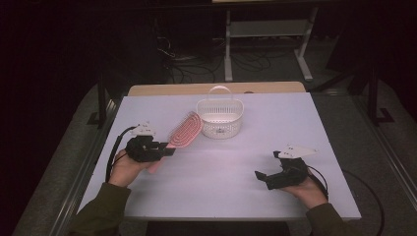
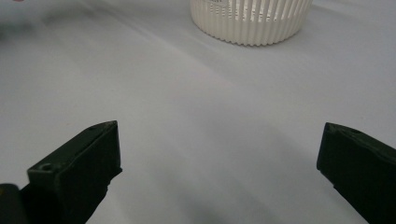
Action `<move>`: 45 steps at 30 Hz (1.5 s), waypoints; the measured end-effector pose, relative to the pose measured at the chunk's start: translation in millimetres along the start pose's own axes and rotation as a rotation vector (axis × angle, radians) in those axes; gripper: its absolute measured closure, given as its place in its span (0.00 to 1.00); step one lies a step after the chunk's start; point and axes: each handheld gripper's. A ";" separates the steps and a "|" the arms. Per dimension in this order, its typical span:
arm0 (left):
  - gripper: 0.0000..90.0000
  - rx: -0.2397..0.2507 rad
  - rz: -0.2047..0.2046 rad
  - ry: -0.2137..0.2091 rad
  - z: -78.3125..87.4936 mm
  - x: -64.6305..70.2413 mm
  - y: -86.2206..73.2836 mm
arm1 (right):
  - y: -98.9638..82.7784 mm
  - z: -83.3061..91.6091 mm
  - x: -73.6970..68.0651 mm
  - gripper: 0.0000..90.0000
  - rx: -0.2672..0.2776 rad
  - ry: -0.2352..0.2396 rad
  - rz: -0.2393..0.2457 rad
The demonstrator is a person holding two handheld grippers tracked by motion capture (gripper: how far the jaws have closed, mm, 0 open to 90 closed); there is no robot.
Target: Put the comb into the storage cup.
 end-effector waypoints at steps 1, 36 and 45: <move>0.78 0.009 0.000 -0.002 -1.2 1.1 0.5 | 0.0 -0.1 0.0 0.00 0.000 0.000 0.000; 0.78 0.189 -0.045 -0.011 -24.2 32.5 17.3 | 5.3 6.9 -2.0 0.00 0.037 0.034 -0.053; 0.78 0.197 -0.053 -0.016 -24.1 32.9 17.8 | 14.8 12.3 -5.1 0.00 0.089 0.018 -0.068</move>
Point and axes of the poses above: each handheld gripper's, and its own axes: z roughly backward along the jaws, y roughly out of its top, x roughly to its right, and after that the axes turned 15 degrees about -z, right-handed
